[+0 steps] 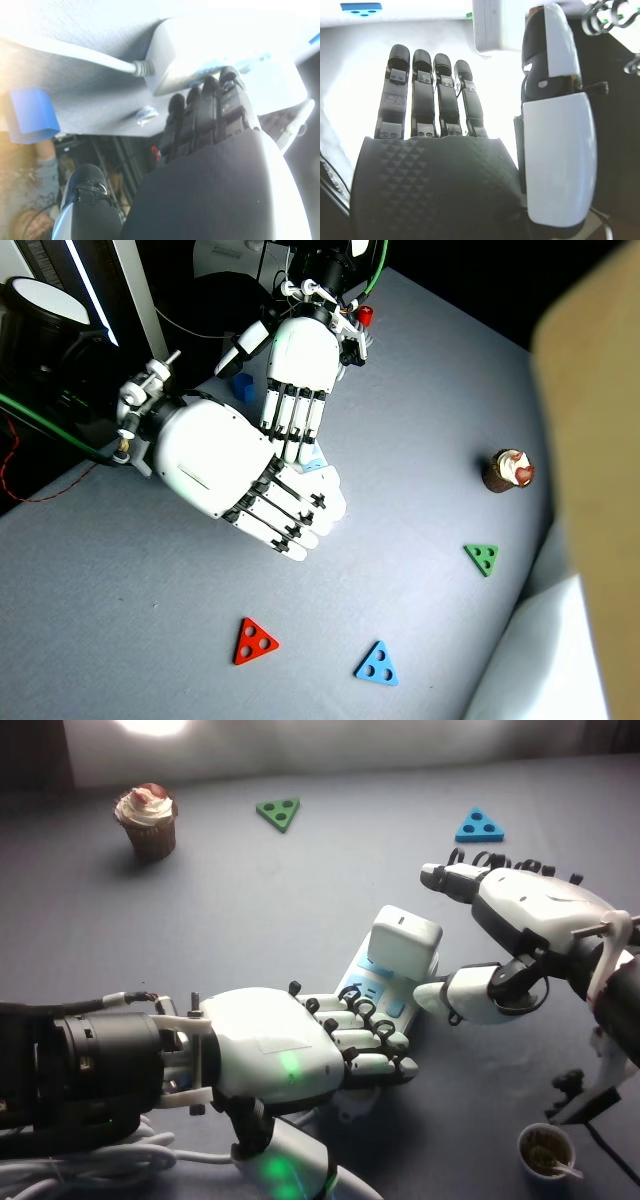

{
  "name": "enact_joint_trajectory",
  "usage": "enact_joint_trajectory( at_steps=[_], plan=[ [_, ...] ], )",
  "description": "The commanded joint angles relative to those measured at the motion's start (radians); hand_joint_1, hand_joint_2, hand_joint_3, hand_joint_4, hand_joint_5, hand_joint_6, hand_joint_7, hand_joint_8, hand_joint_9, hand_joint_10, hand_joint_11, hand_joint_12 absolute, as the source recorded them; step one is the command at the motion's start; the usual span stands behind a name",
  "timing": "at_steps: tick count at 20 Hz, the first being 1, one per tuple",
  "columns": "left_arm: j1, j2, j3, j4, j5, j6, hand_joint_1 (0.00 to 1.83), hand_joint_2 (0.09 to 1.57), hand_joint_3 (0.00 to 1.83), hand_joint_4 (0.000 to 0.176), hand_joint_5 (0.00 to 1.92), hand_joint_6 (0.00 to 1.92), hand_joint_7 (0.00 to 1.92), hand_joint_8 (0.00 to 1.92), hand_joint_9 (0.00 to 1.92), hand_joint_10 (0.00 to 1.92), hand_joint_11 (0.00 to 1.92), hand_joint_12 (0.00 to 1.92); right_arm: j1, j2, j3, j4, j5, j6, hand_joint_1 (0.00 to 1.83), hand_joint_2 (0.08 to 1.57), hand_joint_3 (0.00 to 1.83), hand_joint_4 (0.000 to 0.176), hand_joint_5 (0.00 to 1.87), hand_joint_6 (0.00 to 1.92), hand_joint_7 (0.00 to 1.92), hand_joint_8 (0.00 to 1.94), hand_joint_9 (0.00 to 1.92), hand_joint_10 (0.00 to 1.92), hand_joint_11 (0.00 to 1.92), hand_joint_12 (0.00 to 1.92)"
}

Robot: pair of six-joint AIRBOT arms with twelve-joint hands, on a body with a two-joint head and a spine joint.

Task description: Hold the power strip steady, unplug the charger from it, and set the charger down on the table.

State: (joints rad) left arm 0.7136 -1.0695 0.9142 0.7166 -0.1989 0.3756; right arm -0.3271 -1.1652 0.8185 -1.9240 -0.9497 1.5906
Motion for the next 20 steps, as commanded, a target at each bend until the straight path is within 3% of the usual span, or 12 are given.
enact_joint_trajectory(
  at_steps=[1, 15, 20],
  plan=[
    [-0.001, -0.011, 0.004, -0.008, -0.039, -0.005, 0.0, 1.02, 0.0, 0.0, 0.1, 0.0, 0.1, 0.0, 0.05, 0.0, 0.01, 0.0, 0.012, 0.004, 0.009, -0.067, -0.045, 0.014, 1.09, 1.01, 0.0, 0.0, 0.23, 0.0, 0.22, 0.0, 0.21, 0.0, 0.2, 0.11],
    [0.0, -0.016, 0.01, -0.01, -0.033, -0.012, 0.0, 1.02, 0.0, 0.0, 0.11, 0.0, 0.12, 0.0, 0.07, 0.0, 0.04, 0.01, 0.042, -0.066, 0.11, -0.093, 0.036, 0.081, 1.08, 0.99, 0.0, 0.0, 0.27, 0.0, 0.28, 0.01, 0.27, 0.01, 0.25, 0.14],
    [0.0, -0.016, 0.009, -0.01, -0.033, -0.019, 0.0, 1.02, 0.0, 0.0, 0.11, 0.0, 0.12, 0.0, 0.08, 0.0, 0.04, 0.01, 0.061, -0.087, 0.137, -0.032, 0.065, 0.143, 1.07, 1.0, 0.0, 0.0, 0.31, 0.01, 0.31, 0.01, 0.29, 0.01, 0.25, 0.14]
  ],
)
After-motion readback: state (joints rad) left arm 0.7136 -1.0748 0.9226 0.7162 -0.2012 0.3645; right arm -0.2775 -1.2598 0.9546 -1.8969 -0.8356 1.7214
